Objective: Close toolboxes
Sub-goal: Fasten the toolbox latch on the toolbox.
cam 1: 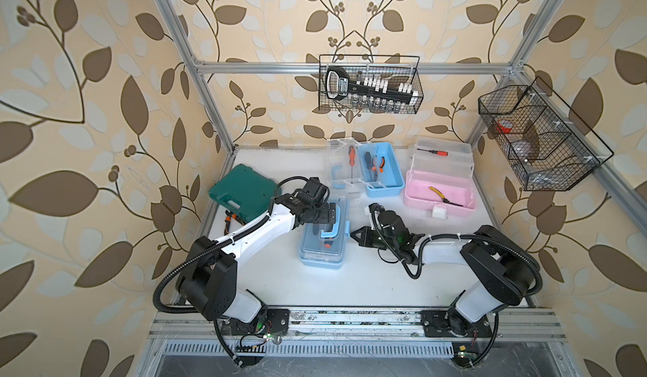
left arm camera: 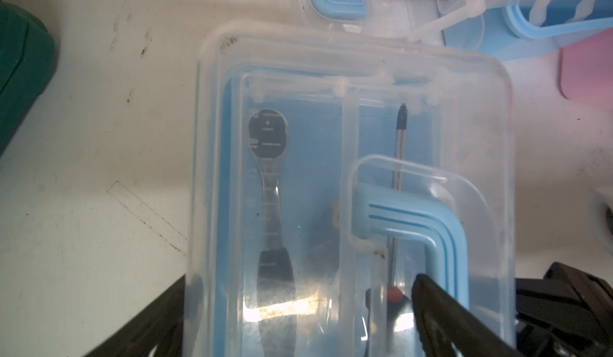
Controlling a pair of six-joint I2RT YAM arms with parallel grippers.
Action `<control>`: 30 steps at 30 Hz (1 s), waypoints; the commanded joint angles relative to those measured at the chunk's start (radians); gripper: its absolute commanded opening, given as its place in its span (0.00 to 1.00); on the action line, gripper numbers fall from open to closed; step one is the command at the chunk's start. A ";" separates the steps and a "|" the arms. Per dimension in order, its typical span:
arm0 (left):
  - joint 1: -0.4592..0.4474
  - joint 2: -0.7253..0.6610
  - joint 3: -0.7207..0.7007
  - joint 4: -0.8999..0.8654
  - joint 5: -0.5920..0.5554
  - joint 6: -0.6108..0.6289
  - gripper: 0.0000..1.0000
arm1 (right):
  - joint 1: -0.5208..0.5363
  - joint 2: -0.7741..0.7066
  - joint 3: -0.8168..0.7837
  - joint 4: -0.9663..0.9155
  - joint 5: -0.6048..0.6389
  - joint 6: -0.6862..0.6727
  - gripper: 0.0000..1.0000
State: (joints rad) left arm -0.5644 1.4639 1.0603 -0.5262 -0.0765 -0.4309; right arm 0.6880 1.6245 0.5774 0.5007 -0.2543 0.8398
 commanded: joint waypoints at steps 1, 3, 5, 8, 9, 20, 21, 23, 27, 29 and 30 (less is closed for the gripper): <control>-0.027 0.049 -0.044 -0.078 0.057 0.007 0.99 | 0.022 0.021 0.015 -0.005 0.003 -0.026 0.00; -0.026 0.049 -0.046 -0.078 0.057 0.006 0.99 | 0.023 0.030 0.033 -0.003 0.000 -0.032 0.00; -0.028 0.049 -0.048 -0.078 0.059 0.006 0.99 | 0.023 0.040 0.056 -0.010 -0.008 -0.041 0.00; -0.031 0.049 -0.052 -0.075 0.059 0.000 0.99 | 0.025 0.058 0.078 -0.004 -0.017 -0.042 0.00; -0.033 0.048 -0.054 -0.074 0.059 -0.001 0.99 | 0.026 0.061 0.084 -0.002 -0.017 -0.044 0.00; -0.049 0.058 -0.068 -0.048 0.075 -0.013 0.99 | 0.027 0.116 0.254 -0.121 -0.026 -0.161 0.00; -0.049 0.061 -0.069 -0.045 0.076 -0.015 0.99 | 0.028 0.127 0.266 -0.122 -0.036 -0.165 0.00; -0.052 0.068 -0.072 -0.039 0.082 -0.021 0.99 | 0.029 0.143 0.285 -0.122 -0.046 -0.165 0.00; -0.058 0.081 -0.074 -0.033 0.084 -0.026 0.99 | 0.031 0.158 0.305 -0.130 -0.040 -0.165 0.00; -0.057 0.081 -0.075 -0.034 0.082 -0.026 0.99 | 0.031 0.152 0.302 -0.141 -0.022 -0.166 0.00; -0.057 0.079 -0.075 -0.039 0.079 -0.022 0.99 | 0.031 0.137 0.296 -0.159 0.007 -0.168 0.00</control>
State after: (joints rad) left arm -0.5709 1.4689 1.0447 -0.4862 -0.0875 -0.4625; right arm 0.6983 1.7805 0.8124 0.2481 -0.2295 0.6930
